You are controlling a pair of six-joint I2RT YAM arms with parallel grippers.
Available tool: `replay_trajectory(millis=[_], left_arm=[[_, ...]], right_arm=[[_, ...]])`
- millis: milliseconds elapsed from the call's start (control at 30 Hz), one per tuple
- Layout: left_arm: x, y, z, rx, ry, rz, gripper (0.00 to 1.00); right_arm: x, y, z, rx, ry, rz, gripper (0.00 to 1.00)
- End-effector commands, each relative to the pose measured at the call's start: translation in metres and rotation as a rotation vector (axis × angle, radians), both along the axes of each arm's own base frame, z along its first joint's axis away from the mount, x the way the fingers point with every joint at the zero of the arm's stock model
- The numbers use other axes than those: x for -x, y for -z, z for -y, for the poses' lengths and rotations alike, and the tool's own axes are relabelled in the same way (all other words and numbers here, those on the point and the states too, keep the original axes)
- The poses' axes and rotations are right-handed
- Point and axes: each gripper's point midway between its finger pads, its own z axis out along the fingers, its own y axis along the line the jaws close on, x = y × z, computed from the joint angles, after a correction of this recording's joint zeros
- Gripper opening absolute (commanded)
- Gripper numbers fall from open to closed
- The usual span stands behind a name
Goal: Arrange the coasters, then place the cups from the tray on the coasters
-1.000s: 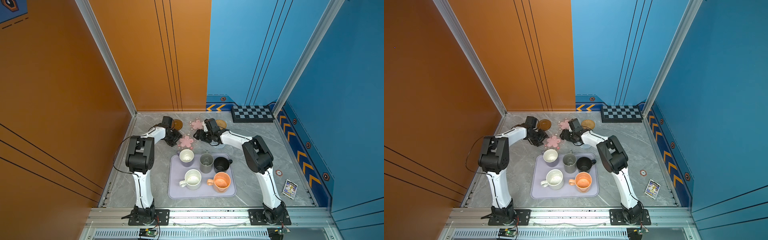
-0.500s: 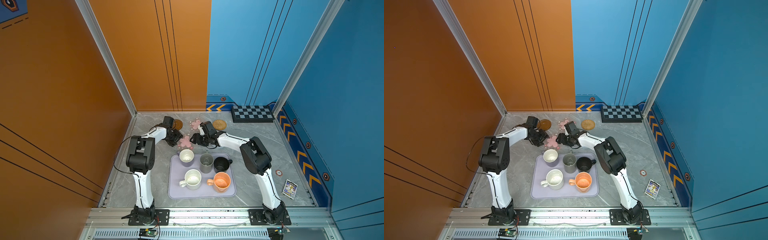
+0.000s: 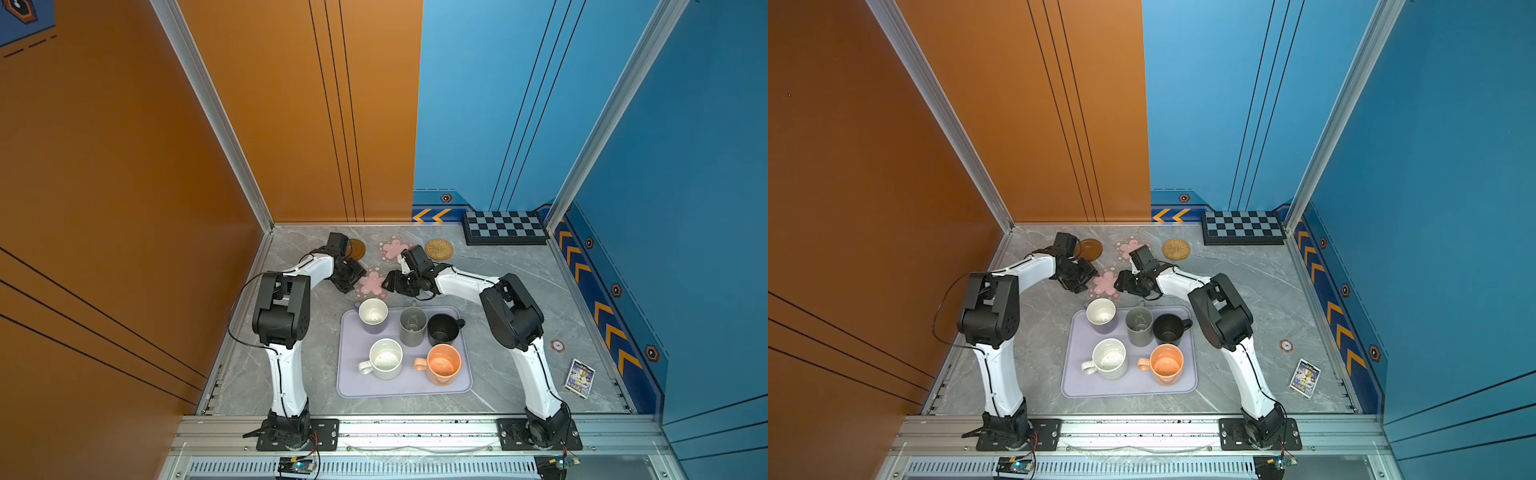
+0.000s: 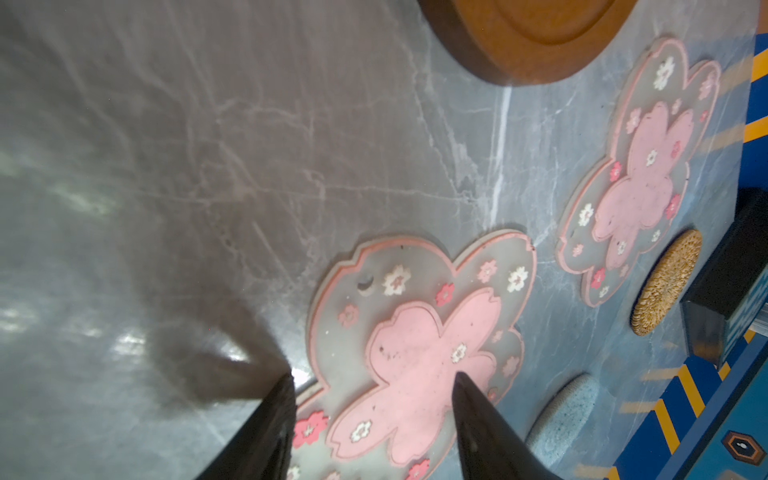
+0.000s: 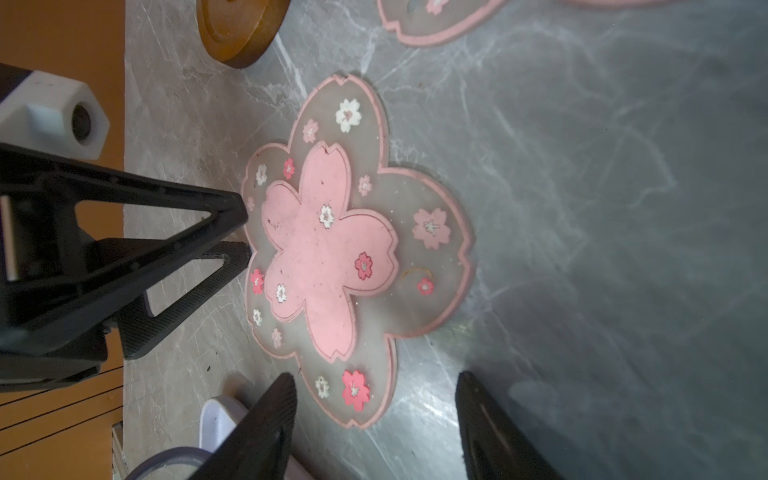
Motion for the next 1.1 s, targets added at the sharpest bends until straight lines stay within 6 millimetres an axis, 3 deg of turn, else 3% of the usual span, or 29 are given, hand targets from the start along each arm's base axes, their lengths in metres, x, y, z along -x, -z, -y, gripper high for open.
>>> replay_trajectory(millis=[0, 300, 700, 1067], left_arm=[[0.023, 0.013, -0.001, -0.032, -0.012, -0.079, 0.61], [0.024, 0.017, 0.008, -0.001, -0.034, -0.076, 0.61], [0.014, 0.018, -0.001, -0.004, -0.063, -0.067, 0.61], [0.002, 0.012, -0.011, -0.002, -0.080, -0.044, 0.61]], right_arm=[[0.006, 0.014, -0.007, 0.025, -0.021, -0.030, 0.63], [-0.003, 0.016, -0.013, 0.021, -0.017, -0.017, 0.63], [-0.011, 0.019, -0.015, 0.009, -0.018, -0.018, 0.63], [0.000, 0.020, -0.006, 0.023, -0.026, -0.038, 0.63]])
